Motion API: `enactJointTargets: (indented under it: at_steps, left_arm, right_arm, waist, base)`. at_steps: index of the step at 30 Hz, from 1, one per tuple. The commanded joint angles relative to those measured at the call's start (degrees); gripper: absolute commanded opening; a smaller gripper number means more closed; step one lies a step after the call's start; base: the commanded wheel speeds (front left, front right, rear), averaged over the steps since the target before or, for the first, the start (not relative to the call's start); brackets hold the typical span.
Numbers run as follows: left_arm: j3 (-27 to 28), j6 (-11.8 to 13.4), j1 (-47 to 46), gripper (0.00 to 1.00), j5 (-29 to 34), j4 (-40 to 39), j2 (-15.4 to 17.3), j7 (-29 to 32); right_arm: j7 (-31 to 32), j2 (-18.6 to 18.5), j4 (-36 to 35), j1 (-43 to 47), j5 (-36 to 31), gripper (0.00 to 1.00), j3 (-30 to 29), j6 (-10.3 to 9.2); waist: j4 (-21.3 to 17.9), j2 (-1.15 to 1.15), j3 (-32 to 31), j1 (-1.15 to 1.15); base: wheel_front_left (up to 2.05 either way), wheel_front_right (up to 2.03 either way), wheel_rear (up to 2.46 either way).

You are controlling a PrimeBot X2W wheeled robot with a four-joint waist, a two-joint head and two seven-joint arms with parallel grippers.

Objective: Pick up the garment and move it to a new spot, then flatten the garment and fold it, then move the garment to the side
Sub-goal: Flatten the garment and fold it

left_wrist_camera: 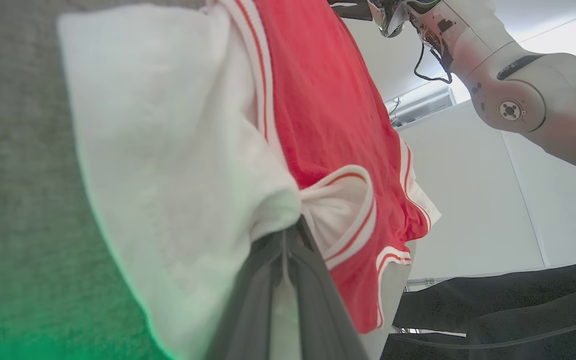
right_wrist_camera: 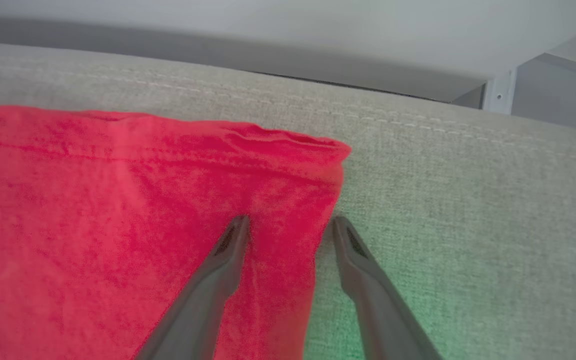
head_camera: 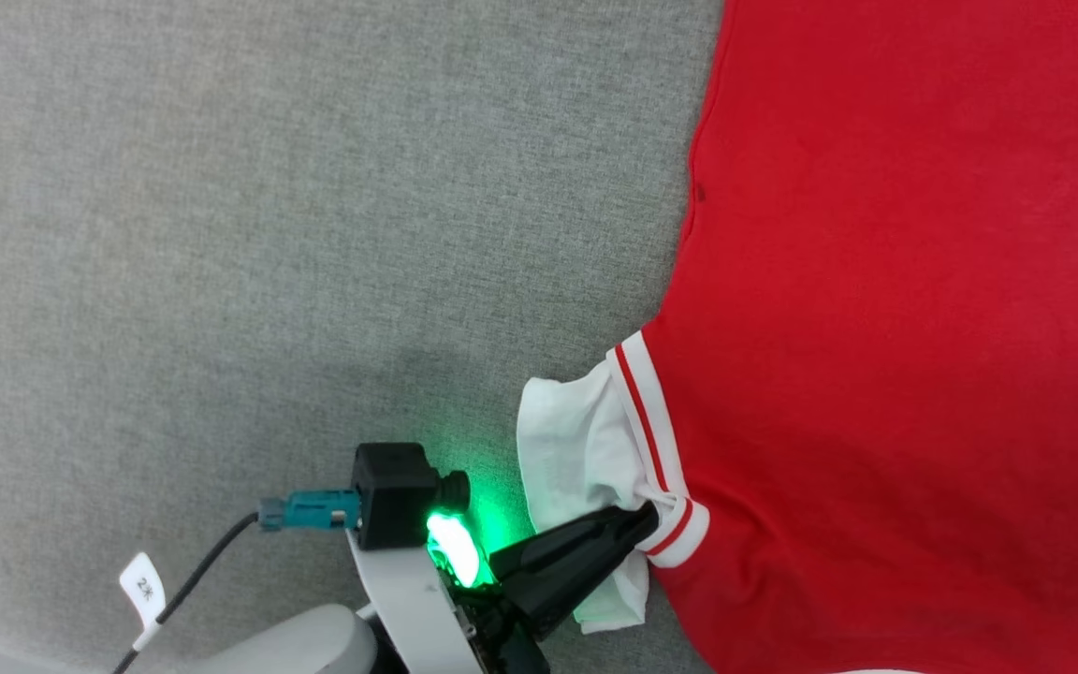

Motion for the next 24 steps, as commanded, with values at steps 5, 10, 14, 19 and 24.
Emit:
enactJointTargets:
  at_steps: [5, 10, 14, 19, 24]
  left_arm:
    - [0.53, 0.13, -2.72, 0.0, -0.84, 6.81, -1.65, -1.95]
    - [0.43, 0.13, -2.48, 0.0, -1.12, 7.14, -1.21, -3.87]
    - [0.8, 0.13, -1.16, 0.0, -1.7, 7.21, -0.31, -5.07]
    - [1.47, 0.14, 1.43, 0.0, -2.59, 7.34, 1.06, -5.97]
    - [2.18, 0.13, 4.07, 0.0, -3.06, 6.85, 2.31, -6.26]
  right_arm:
    - [-1.89, 0.46, 0.95, 4.37, -0.41, 0.0, 0.66, 0.16]
    - [-4.18, -1.81, -1.84, 7.19, 3.15, 0.0, -1.45, 0.16]
    - [-5.6, -4.78, -7.63, 12.4, 5.65, 0.0, -1.3, 0.16]
    - [-6.66, -11.01, -18.1, 22.08, 9.27, 0.0, -0.22, 0.16]
    - [-7.76, -18.32, -28.48, 33.03, 14.4, 0.0, 0.38, 0.16]
  waist:
    - [-0.31, 0.0, -1.84, 0.0]
    - [-1.41, 0.0, -5.2, 0.0]
    - [-3.09, 0.0, -8.55, 0.0]
    - [-5.48, 0.0, -12.77, 0.0]
    - [-7.63, 0.0, -16.11, 0.0]
  base:
    - [0.0, 0.0, 0.0]
    - [0.0, 0.0, 0.0]
    - [0.0, 0.0, 0.0]
    - [0.0, 0.0, 0.0]
    - [0.0, 0.0, 0.0]
